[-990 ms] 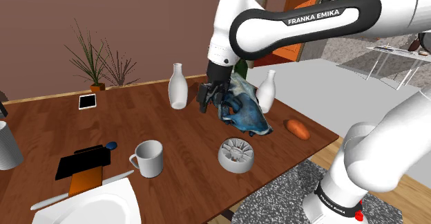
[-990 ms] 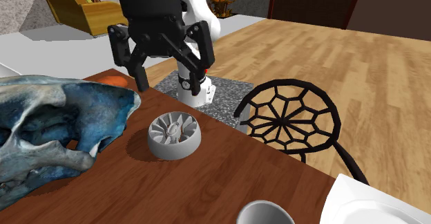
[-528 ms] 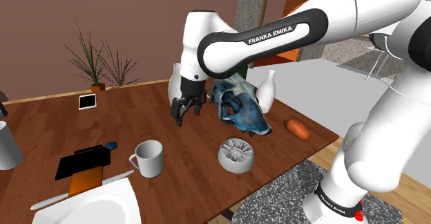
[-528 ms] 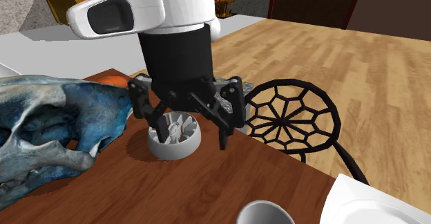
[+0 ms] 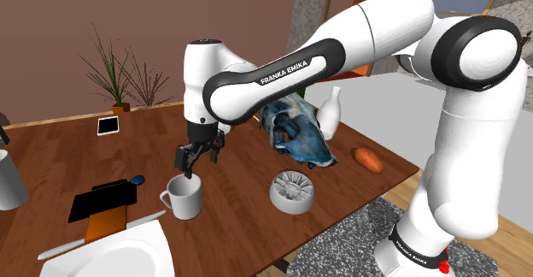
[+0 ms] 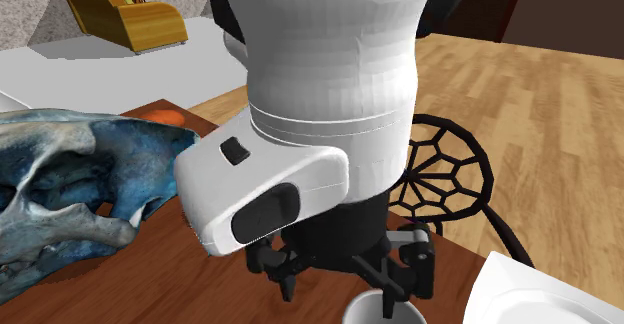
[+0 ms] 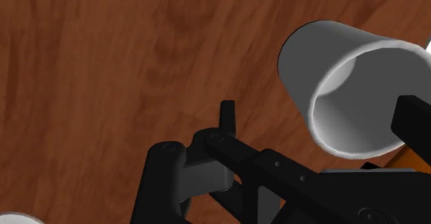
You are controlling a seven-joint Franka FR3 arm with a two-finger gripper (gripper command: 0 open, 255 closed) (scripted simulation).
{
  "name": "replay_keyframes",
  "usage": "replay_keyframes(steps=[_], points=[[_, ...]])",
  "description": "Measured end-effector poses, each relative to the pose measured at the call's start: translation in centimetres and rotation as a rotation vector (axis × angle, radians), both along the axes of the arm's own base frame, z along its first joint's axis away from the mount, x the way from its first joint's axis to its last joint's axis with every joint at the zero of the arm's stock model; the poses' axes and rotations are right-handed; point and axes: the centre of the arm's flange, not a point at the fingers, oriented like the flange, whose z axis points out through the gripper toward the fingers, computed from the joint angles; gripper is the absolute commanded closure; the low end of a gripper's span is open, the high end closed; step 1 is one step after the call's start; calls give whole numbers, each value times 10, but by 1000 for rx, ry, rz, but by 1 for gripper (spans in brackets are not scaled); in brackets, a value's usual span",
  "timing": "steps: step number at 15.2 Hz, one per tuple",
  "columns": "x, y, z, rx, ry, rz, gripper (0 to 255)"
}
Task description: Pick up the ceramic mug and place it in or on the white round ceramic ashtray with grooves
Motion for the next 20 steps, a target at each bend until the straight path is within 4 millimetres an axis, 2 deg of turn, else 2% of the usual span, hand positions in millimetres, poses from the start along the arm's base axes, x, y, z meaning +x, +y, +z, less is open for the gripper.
replay_keyframes(steps=[3, 9, 15, 16, 20], points=[[8, 10, -14, -1, 4, 3, 0], [8, 14, -48, -2, 5, 3, 0], [9, 15, -50, -2, 4, 3, 0], [9, 15, -50, -2, 4, 3, 255], [9, 15, -50, -2, 4, 3, 255]])
